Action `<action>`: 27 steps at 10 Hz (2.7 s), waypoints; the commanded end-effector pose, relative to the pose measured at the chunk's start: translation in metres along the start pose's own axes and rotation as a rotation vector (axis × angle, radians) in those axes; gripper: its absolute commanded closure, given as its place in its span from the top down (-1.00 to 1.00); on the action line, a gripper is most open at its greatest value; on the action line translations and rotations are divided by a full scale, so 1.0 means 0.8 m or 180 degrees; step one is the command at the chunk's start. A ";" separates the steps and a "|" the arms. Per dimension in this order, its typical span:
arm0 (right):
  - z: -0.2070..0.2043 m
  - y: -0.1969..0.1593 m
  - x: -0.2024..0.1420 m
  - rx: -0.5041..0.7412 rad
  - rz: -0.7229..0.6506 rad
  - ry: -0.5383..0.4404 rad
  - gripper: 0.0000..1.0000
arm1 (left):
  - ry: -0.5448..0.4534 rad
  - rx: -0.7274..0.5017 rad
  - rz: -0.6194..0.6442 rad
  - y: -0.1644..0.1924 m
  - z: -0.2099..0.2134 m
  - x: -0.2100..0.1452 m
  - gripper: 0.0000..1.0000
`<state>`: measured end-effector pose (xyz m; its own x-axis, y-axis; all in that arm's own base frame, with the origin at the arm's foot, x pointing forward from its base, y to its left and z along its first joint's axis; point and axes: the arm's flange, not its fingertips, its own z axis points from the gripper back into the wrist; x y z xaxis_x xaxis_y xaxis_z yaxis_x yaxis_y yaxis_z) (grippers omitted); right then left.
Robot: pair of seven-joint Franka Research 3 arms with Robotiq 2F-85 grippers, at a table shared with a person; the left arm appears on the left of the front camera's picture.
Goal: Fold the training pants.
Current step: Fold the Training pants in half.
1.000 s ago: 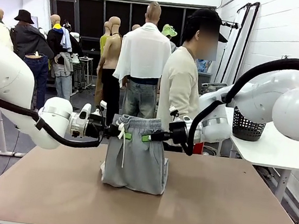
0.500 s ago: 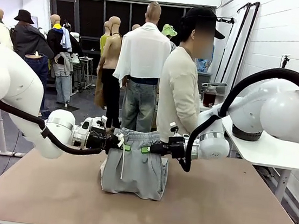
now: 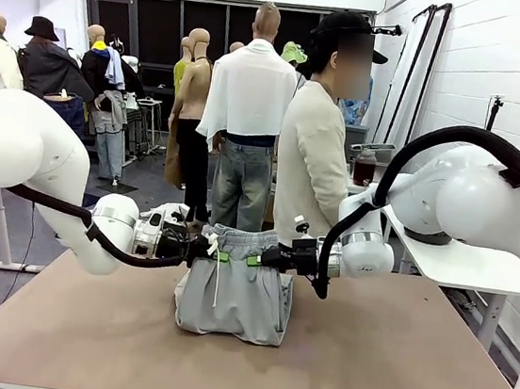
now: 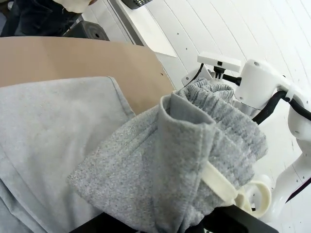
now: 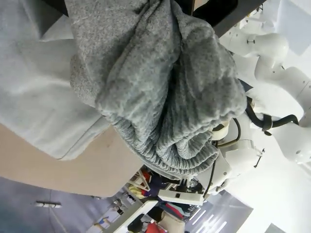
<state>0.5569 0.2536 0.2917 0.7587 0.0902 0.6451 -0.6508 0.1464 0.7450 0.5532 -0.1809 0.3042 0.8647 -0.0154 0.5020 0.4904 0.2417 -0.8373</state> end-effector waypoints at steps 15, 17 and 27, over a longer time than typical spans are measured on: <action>-0.001 -0.067 0.029 -0.0279 -0.0508 -0.0093 -1.00 | -0.0041 0.0255 0.0493 0.076 0.006 0.060 -1.00; -0.001 -0.078 0.029 -0.0349 -0.0645 -0.0078 -1.00 | -0.0032 0.0295 0.0685 0.089 0.014 0.062 -1.00; 0.010 -0.101 0.016 -0.0674 -0.1088 -0.0062 -1.00 | -0.0025 0.0522 0.1145 0.093 0.013 0.050 -1.00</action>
<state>0.6051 0.2616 0.2463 0.9198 0.0051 0.3923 -0.3770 0.2880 0.8803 0.6139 -0.1829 0.2621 0.9794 0.0666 0.1907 0.1600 0.3206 -0.9336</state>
